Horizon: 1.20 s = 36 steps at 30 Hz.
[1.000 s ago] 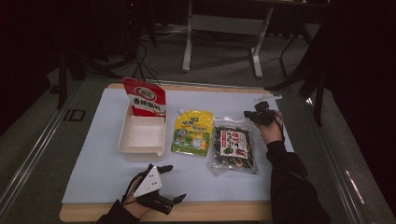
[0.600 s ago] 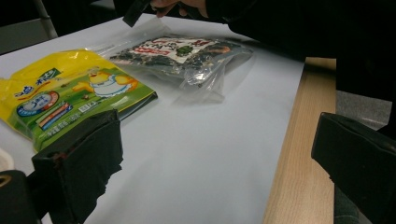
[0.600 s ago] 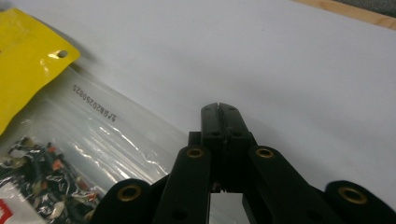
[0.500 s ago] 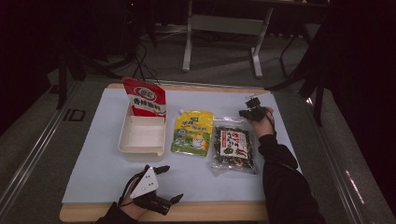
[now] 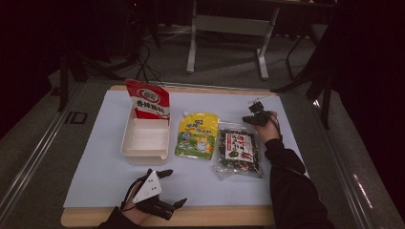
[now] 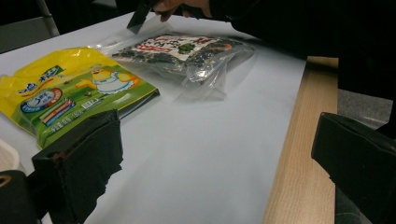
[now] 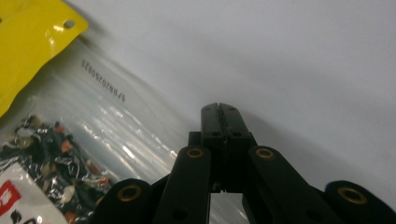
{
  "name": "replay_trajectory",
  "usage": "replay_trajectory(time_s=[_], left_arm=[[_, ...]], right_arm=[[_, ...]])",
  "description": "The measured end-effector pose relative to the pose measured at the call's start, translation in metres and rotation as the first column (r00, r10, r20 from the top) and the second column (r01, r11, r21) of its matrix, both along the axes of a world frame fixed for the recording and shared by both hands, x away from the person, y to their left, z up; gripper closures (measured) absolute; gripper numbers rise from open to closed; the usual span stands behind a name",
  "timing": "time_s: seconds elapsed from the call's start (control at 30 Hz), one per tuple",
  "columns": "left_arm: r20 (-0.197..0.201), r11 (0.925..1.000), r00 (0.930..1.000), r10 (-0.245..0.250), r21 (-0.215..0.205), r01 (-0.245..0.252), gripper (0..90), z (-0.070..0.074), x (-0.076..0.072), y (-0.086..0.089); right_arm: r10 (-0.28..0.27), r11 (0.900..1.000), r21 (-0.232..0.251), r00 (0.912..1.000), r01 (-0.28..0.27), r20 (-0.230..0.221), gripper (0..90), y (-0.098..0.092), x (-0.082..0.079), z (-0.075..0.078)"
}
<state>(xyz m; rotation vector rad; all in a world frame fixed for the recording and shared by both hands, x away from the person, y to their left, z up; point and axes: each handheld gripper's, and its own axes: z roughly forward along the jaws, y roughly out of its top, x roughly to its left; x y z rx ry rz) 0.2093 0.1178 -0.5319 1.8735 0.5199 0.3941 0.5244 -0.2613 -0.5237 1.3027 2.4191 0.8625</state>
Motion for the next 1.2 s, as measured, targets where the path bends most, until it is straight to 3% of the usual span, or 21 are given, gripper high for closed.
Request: replay_trajectory(time_s=[0.27,0.43,0.9,0.97,1.03,1.2], left_arm=[[0.000,1.0000,1.0000,-0.003,0.001,0.003,3.1,0.000,0.000,-0.001],[0.005,1.0000,1.0000,-0.004,0.000,0.004,3.1,0.001,-0.001,-0.002],[0.009,0.9999,0.9998,-0.015,0.003,0.015,3.1,0.002,-0.001,-0.005],[0.010,0.9998,0.9998,-0.018,0.005,0.018,3.1,0.002,0.000,-0.006],[0.010,0.9998,0.9997,-0.021,0.007,0.021,3.1,0.002,0.000,-0.006],[0.008,0.9997,0.9996,-0.026,0.002,0.026,3.1,0.002,0.002,-0.007]], right_arm=[[0.036,0.999,0.015,0.9992,-0.036,0.019,90.0,0.000,-0.020,-0.003],[0.056,0.998,0.004,0.9980,-0.056,0.027,90.0,-0.001,-0.037,-0.005],[0.113,0.992,0.045,0.9918,-0.115,0.061,90.0,-0.010,-0.088,0.001],[0.129,0.990,0.054,0.9902,-0.131,0.054,90.0,-0.009,-0.091,0.002],[0.133,0.991,0.016,0.9889,-0.135,0.066,90.0,-0.007,-0.094,0.002],[0.109,0.992,0.054,0.9895,-0.115,0.095,87.0,-0.018,-0.096,0.009]])
